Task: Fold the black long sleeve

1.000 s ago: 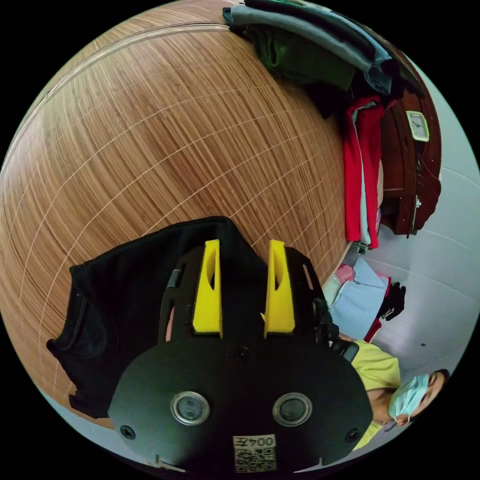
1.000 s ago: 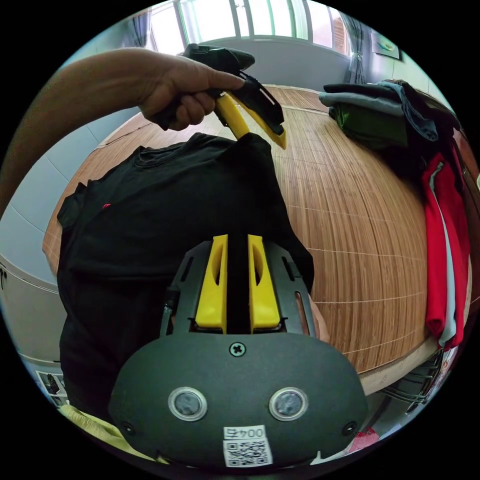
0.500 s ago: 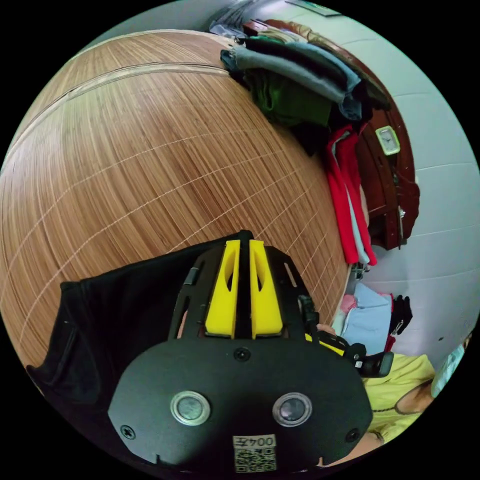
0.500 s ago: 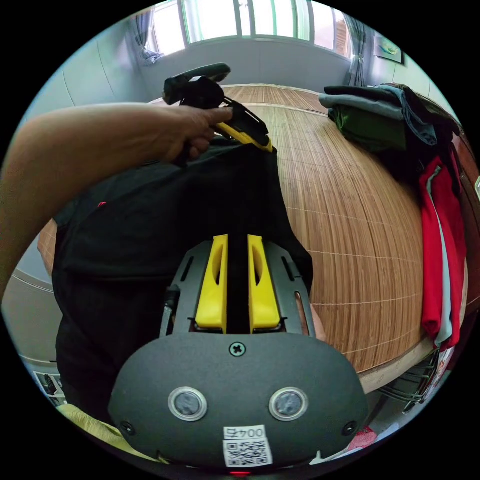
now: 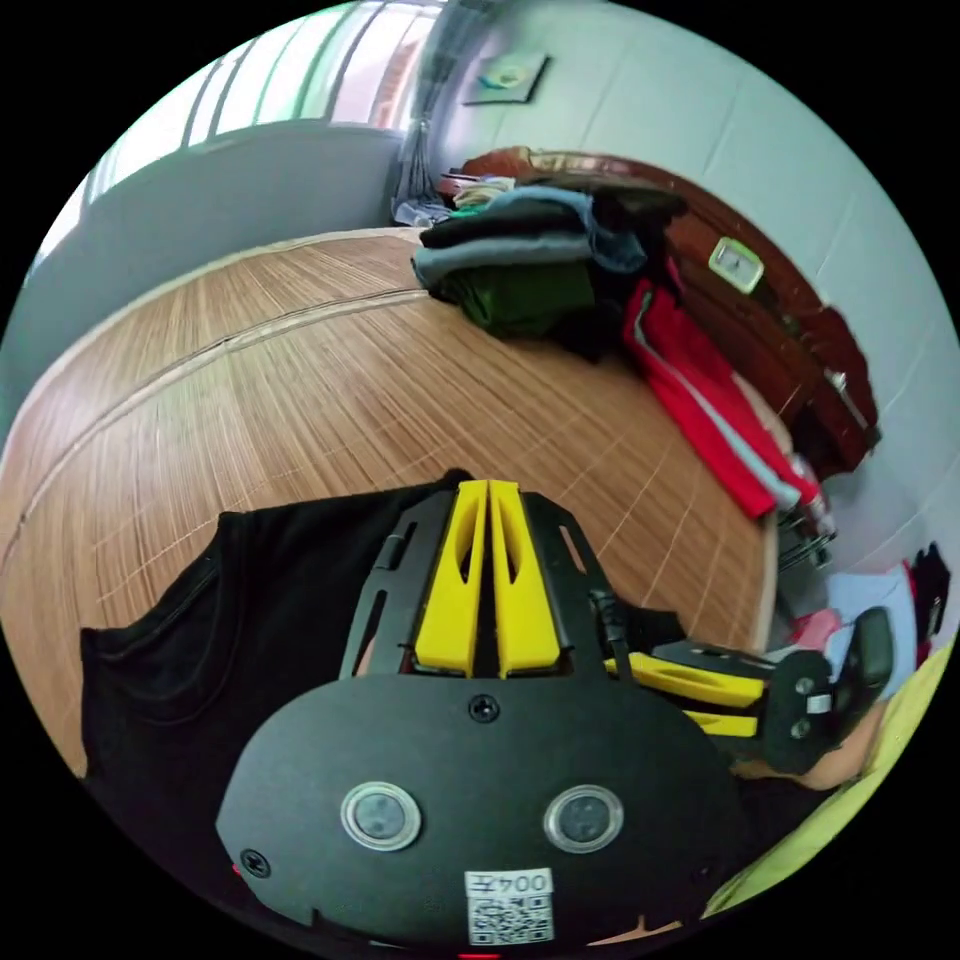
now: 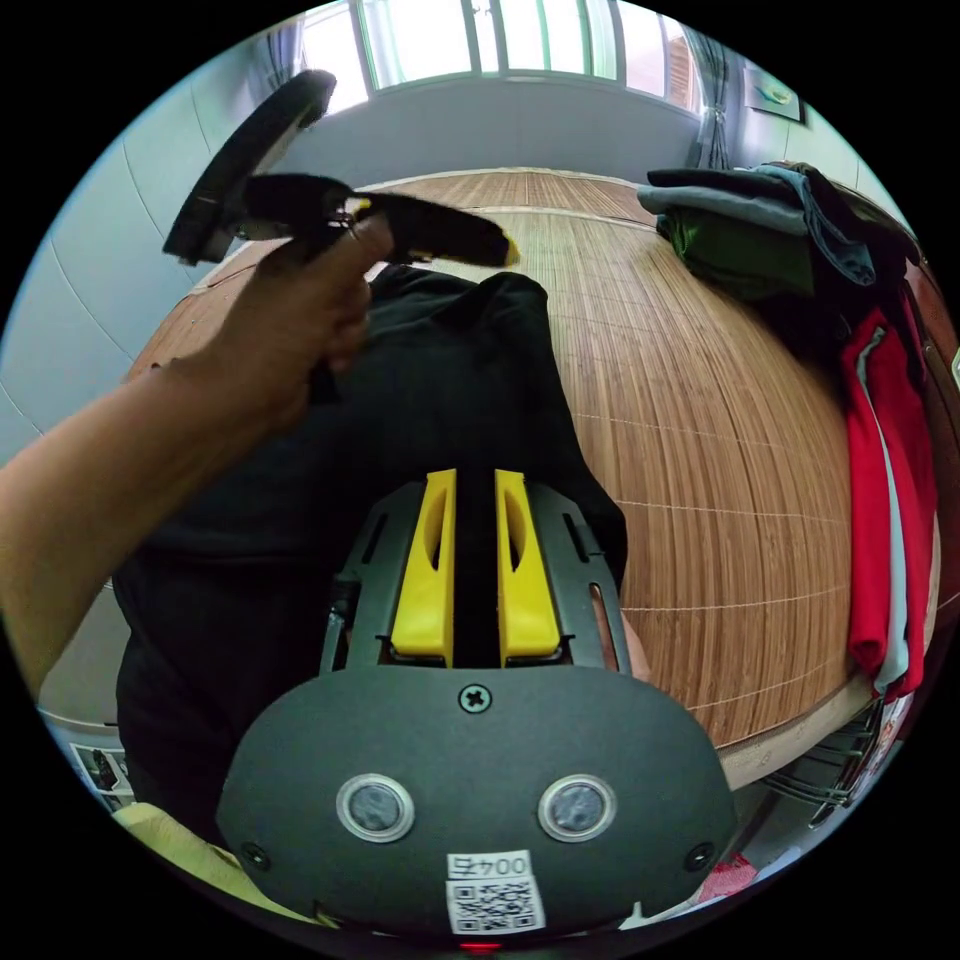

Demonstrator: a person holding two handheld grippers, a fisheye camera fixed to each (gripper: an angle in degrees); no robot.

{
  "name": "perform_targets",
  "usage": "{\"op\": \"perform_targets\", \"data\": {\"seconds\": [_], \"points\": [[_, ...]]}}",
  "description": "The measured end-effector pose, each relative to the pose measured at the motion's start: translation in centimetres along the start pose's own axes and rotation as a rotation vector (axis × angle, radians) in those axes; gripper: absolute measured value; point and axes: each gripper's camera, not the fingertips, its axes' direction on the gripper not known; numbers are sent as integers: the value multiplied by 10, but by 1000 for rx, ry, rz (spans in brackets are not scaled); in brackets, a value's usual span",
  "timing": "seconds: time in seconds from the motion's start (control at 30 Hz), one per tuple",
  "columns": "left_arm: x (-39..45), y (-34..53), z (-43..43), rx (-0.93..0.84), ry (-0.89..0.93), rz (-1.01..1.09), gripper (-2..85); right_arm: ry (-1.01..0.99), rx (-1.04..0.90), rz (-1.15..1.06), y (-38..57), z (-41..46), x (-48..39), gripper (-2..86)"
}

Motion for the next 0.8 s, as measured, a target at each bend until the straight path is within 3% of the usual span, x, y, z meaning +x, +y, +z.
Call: {"op": "perform_targets", "data": {"seconds": [0.13, 0.23, 0.53, 0.8], "points": [[18, -1, 45, -185, -50, 16, 8, -13, 1, 7, -5, -6, 12, 55], [22, 9, 45, -150, -30, 0, 7, -7, -6, 7, -9, -10, 18, 58], [68, 35, 37, -136, -198, 106, 4, -31, -10, 21, -22, -29, 42, 62], [42, 55, 23, -115, -52, 34, 3, -114, -12, 112, -36, -47, 78, 41]]}}
